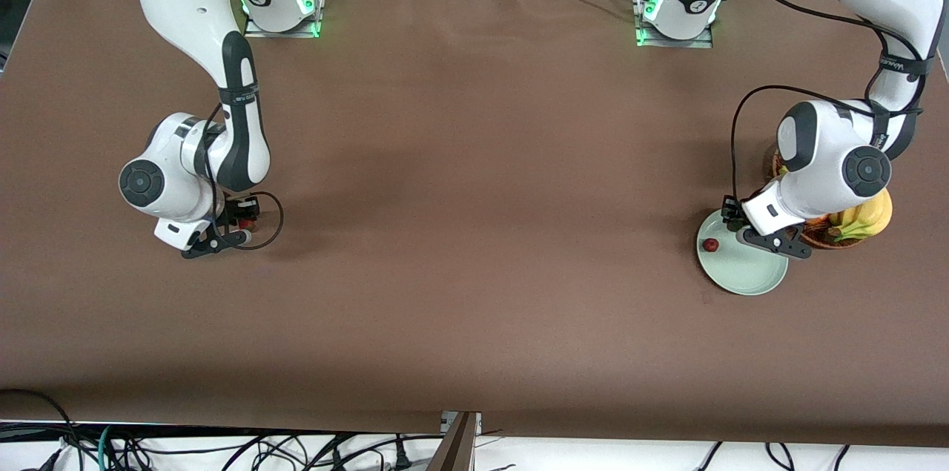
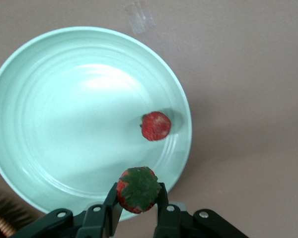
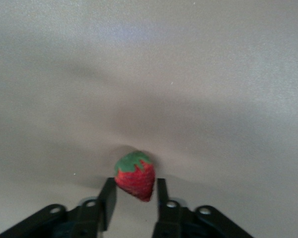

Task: Collect all strawberries into plate
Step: 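Release the strawberry onto the plate while the right gripper grasps the last, then carry the last strawberry toward the plate with the right gripper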

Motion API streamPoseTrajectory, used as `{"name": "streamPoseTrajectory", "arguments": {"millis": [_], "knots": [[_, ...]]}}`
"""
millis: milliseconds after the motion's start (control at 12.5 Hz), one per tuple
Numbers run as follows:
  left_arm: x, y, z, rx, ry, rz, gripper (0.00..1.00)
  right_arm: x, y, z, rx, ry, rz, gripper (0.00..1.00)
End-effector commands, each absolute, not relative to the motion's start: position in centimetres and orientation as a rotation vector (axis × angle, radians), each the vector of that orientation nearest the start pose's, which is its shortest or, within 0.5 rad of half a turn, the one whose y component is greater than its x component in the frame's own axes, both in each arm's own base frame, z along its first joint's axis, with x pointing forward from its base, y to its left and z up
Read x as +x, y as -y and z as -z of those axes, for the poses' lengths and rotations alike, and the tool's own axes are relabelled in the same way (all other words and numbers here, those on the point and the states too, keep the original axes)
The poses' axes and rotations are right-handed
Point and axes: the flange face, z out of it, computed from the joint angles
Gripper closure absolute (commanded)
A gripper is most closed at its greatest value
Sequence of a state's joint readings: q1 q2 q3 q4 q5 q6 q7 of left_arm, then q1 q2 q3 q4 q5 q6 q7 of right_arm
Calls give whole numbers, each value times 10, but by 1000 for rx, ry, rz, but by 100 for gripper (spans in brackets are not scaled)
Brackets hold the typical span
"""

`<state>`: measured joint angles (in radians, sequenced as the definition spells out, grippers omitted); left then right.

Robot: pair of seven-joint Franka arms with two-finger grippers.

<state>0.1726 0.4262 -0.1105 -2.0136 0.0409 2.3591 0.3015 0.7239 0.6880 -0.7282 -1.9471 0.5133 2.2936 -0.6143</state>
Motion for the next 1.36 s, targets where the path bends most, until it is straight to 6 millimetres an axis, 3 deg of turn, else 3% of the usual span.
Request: {"name": "streamPoseTrajectory", "arguments": {"millis": [0, 80, 320, 561, 721, 961, 1121, 1281], "knots": [[601, -50, -224, -3128, -406, -61, 66, 598, -18, -192, -3122, 510, -188, 68], [601, -51, -225, -3124, -411, -57, 61, 598, -19, -193, -3121, 510, -186, 70], [609, -55, -233, -3116, -420, -25, 0, 603, -25, -202, -3098, 517, -201, 72], [618, -47, -250, -3123, -410, 21, 0, 617, -42, -226, -3043, 525, -258, 72], [631, -25, -270, -3110, -462, 76, 0, 627, -50, -248, -3028, 509, -294, 72], [629, 4, -276, -3106, -530, 44, 0, 641, -75, -290, -3023, 424, -401, 72], [628, 12, -283, -3122, -437, 36, 0, 649, -99, -320, -3042, 368, -455, 72], [622, 40, -285, -3149, -303, -26, 0, 651, -128, -350, -3048, 288, -495, 72]]}}
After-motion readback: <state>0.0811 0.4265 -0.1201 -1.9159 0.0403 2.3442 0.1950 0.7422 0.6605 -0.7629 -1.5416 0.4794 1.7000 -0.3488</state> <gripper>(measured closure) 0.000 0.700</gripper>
